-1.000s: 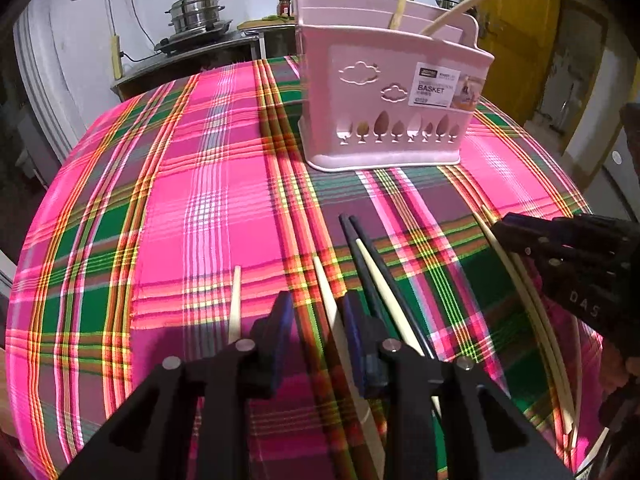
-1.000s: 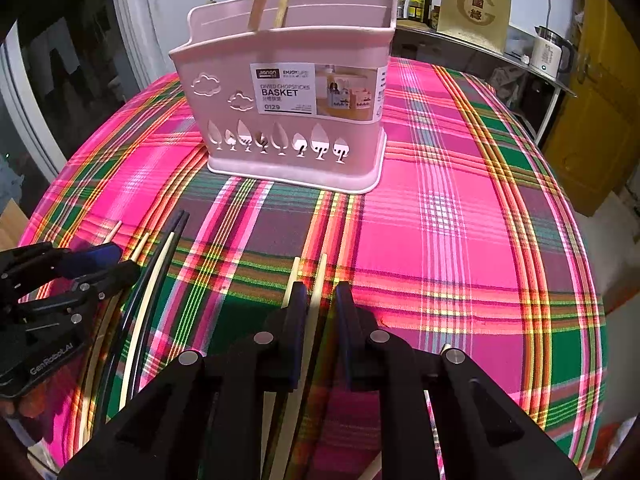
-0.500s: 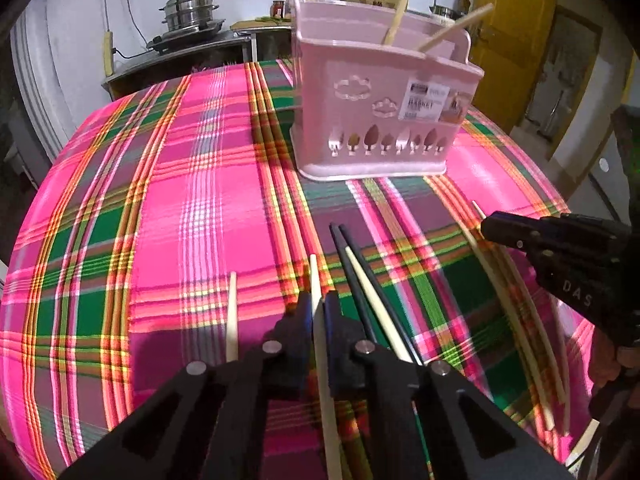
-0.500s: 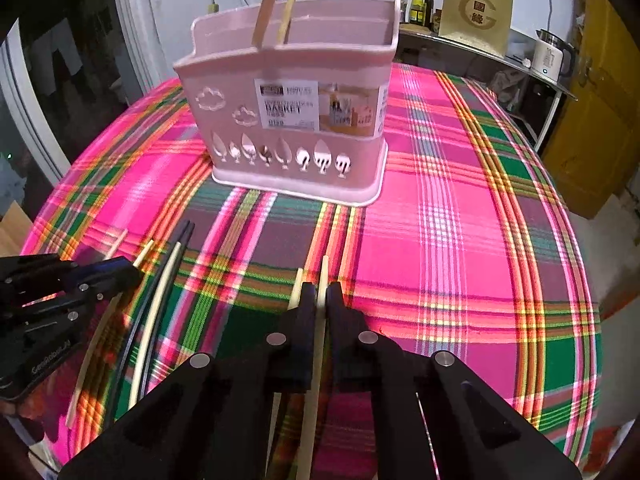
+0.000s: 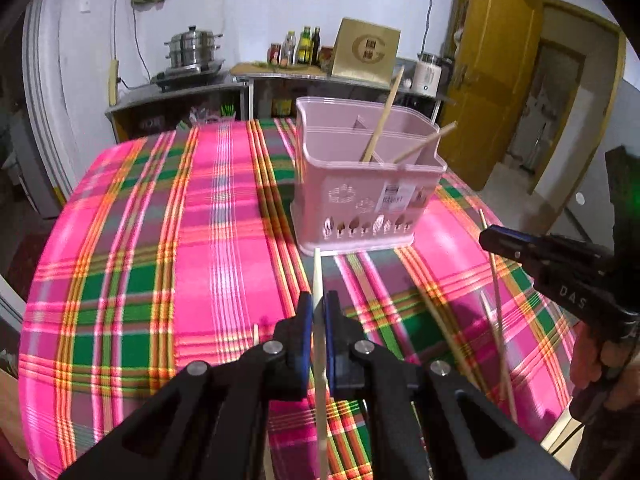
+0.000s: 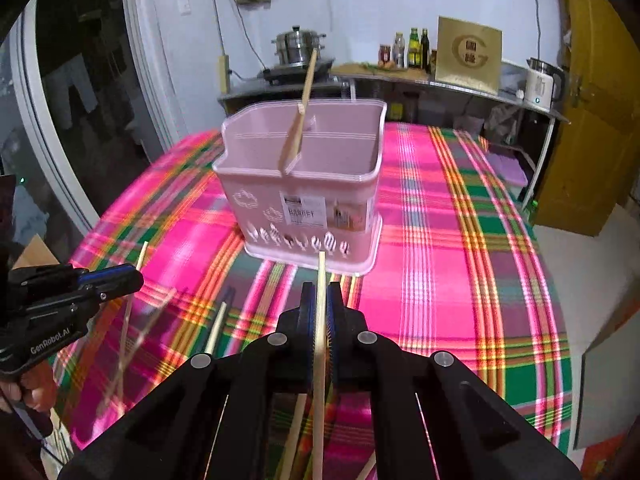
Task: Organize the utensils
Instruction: 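Carry the left tool's chopstick over the basket while the right tool carries its chopstick there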
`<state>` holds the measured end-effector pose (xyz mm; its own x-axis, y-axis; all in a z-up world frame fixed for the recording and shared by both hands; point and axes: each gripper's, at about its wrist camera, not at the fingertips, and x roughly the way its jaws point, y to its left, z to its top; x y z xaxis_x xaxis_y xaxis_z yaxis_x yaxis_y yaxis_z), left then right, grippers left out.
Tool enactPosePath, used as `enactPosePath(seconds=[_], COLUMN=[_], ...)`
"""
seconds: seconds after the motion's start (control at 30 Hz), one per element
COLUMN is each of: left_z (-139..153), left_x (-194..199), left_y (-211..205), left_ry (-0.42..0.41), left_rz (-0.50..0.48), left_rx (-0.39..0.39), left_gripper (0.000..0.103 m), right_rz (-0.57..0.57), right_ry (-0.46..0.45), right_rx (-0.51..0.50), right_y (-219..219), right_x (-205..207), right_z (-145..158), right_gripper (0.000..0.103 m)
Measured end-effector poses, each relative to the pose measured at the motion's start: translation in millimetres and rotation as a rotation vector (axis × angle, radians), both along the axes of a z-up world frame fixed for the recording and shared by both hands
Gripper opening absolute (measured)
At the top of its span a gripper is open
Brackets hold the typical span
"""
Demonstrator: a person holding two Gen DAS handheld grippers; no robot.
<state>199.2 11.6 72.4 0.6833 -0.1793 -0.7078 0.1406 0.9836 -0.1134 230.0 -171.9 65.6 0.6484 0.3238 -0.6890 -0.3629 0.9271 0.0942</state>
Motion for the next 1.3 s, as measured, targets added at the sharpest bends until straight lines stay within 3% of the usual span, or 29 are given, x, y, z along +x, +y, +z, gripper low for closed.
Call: enactPosePath(seconds=[0.47,1.3], left_z=[46.4,72.9], left_x=[-14.7,-20.7], left_y=[5.0,1.3], left_ry=[-0.097,-0.137], left_rz=[-0.01,-0.034], left_rx=[-0.018,-0.018], left_gripper=[0.006,0.006], right_rz=[0.002,0.015], right_ry=[-0.083,-0.152], right_rx=[0.029,0.037], right_y=[-5.9,-11.2], right_x=[-15.2,-31.2], right_z=[36.4,64.0], right_gripper=[0.005,0.005])
